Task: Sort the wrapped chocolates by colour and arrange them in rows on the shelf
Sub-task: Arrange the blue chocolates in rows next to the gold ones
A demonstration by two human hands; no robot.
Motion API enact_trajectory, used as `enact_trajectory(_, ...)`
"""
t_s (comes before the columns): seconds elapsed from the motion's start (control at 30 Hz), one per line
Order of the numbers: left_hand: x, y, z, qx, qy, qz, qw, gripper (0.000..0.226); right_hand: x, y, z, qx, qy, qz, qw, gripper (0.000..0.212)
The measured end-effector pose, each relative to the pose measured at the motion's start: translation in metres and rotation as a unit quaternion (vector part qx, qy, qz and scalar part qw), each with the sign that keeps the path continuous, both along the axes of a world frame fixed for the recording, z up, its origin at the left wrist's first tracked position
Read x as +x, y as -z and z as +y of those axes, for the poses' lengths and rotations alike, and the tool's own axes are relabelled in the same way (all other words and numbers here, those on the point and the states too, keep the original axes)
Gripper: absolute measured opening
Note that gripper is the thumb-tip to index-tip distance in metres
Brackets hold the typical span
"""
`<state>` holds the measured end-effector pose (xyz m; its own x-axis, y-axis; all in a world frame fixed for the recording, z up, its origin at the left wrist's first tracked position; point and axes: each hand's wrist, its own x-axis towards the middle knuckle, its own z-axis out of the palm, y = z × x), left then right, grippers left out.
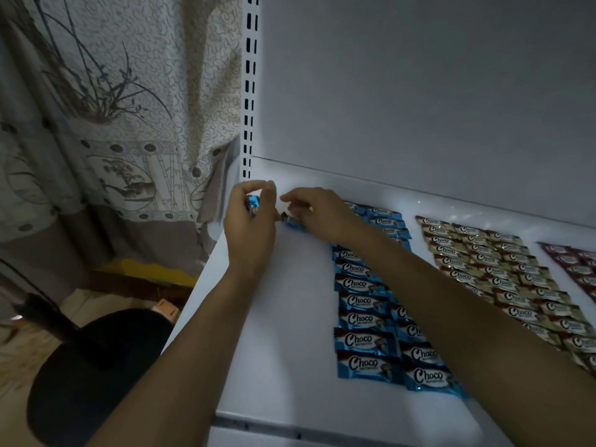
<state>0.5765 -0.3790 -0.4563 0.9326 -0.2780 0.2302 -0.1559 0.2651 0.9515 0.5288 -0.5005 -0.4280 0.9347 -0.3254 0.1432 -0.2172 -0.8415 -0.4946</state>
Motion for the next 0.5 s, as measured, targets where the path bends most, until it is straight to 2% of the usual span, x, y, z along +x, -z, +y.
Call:
enact_trajectory(0.13,0.001,0.000,-0.001,-0.006,-0.005,0.014,1.000,0.011,-0.017,-0.002,-0.014,-0.006,0.039,-0.055,0.998,0.027)
enact_trajectory(0.33,0.000,-0.002,-0.001,-0.004,-0.003,0.020,1.000,0.012,-0.034,0.002,-0.020,-0.029,0.039,-0.042,0.998,0.018)
enact_trajectory(0.5,-0.003,-0.004,0.000,0.000,-0.001,0.015,1.000,0.011,-0.019,0.007,-0.005,-0.105,0.053,0.017,0.993,0.036)
